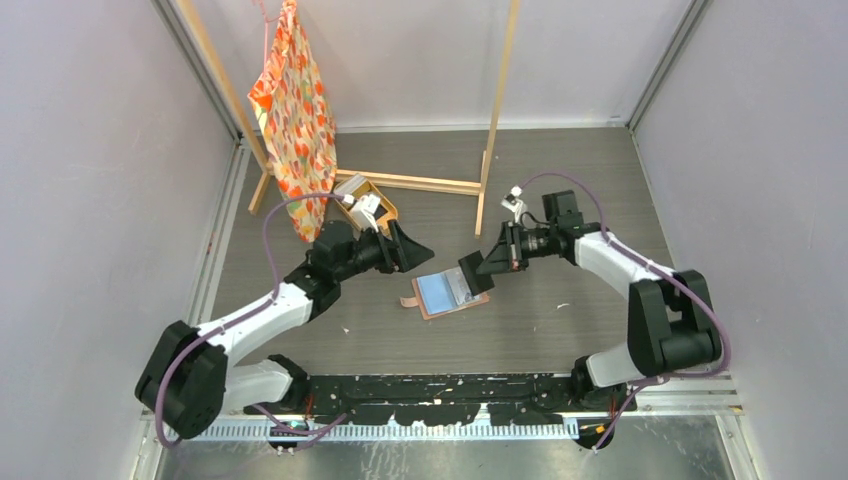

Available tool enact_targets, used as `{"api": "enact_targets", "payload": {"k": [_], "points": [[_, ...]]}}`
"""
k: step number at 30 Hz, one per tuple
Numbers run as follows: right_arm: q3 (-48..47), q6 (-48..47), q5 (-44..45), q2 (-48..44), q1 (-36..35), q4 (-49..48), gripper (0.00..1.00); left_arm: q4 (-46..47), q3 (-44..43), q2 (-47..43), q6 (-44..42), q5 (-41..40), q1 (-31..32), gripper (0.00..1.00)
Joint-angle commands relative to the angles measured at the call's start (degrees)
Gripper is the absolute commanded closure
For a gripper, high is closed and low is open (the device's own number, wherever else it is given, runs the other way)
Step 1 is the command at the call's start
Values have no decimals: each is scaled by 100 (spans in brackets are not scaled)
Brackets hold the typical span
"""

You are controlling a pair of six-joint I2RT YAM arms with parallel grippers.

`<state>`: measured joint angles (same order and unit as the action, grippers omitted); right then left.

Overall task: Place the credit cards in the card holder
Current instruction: Insert the credit card into the card holder.

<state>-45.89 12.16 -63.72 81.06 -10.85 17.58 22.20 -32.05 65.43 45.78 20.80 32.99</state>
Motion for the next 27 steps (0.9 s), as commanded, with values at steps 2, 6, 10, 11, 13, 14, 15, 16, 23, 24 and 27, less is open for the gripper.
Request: {"api": "enact_targets", "payload": {"k": [2,6,10,11,13,14,15,16,23,24,27], "points": [[-86,618,1175,508,-496,-437,99,-1138,-216,565,465,-226,141,32],[-167,794,1600,875,-617,-407,99,-1747,-253,818,627,-905,485,39],[-360,719,1459,1309,-677,-372,99,-1558,-76,1042,742,-1038,616,50],[-454,636,1407,1434,-698,-301,99,-1523,-58,1102,754,-1090,627,52],[-638,504,1305,1639,-750,-210,99,-1472,-48,1168,762,-1164,645,53],[-714,470,1269,1722,-773,-172,99,-1432,-57,1212,764,-1173,658,53],[-772,444,1240,1789,-802,-141,99,-1414,-71,1270,758,-1174,658,54],[-806,429,1230,1835,-812,-130,99,-1422,-114,1335,757,-1182,656,54],[-927,339,1243,2066,-949,-69,99,-1466,-321,1778,825,-1288,656,61],[-938,299,1266,2079,-952,-29,99,-1505,-361,1839,834,-1290,656,62],[-970,171,1344,2133,-961,108,99,-1667,-459,1979,841,-1301,661,63]]}}
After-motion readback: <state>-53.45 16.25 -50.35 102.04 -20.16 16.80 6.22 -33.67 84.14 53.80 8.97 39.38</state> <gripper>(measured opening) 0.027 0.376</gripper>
